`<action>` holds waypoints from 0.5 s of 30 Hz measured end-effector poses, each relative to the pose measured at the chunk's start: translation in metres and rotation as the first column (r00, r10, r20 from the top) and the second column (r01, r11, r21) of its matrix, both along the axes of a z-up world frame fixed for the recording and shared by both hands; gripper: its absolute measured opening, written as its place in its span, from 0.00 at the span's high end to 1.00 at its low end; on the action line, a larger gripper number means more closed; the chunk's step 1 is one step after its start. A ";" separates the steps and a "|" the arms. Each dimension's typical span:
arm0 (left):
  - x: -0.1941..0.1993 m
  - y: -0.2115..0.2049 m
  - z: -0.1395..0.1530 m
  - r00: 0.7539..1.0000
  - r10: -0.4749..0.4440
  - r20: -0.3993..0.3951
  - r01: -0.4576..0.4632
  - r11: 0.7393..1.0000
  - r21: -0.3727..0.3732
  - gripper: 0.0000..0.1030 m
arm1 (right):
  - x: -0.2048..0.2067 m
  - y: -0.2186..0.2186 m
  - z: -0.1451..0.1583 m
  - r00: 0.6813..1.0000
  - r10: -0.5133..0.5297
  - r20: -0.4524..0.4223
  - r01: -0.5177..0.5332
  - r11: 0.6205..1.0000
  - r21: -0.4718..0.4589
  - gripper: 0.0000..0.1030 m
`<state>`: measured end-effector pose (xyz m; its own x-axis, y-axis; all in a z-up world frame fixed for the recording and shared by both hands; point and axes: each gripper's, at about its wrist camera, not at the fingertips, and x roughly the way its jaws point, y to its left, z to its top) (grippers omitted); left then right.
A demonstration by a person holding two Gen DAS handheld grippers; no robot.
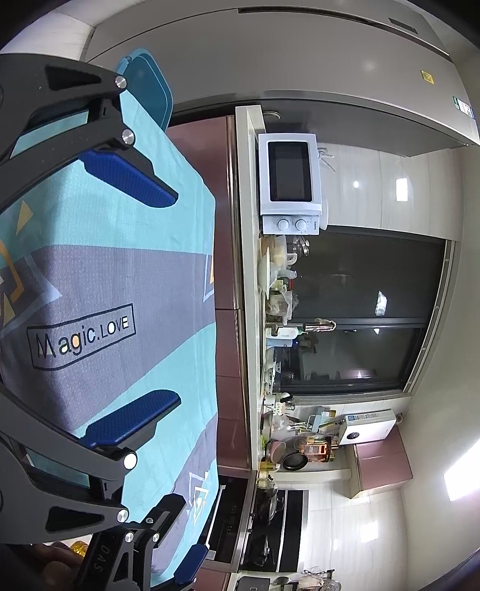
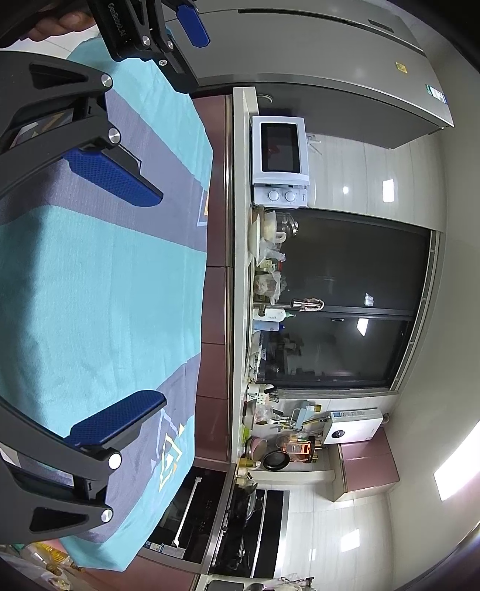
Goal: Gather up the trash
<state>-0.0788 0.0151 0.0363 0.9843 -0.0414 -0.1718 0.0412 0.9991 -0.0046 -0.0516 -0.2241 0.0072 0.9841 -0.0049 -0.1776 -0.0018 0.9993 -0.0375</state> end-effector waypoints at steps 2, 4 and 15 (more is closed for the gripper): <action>0.001 0.001 0.001 1.000 -0.001 0.000 0.001 1.000 0.002 0.05 | 0.000 -0.001 0.000 1.000 0.000 -0.003 0.000 1.000 0.001 0.07; 0.000 0.000 0.001 1.000 0.000 0.000 0.000 1.000 0.003 0.05 | -0.002 -0.001 -0.001 1.000 -0.001 0.000 0.001 1.000 0.001 0.07; 0.001 0.003 0.002 1.000 -0.004 0.000 0.004 1.000 0.001 0.05 | -0.003 -0.002 0.000 1.000 -0.003 0.001 0.003 1.000 0.000 0.07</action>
<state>-0.0774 0.0185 0.0384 0.9841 -0.0452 -0.1718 0.0452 0.9990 -0.0038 -0.0541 -0.2263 0.0068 0.9843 -0.0075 -0.1762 0.0010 0.9993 -0.0371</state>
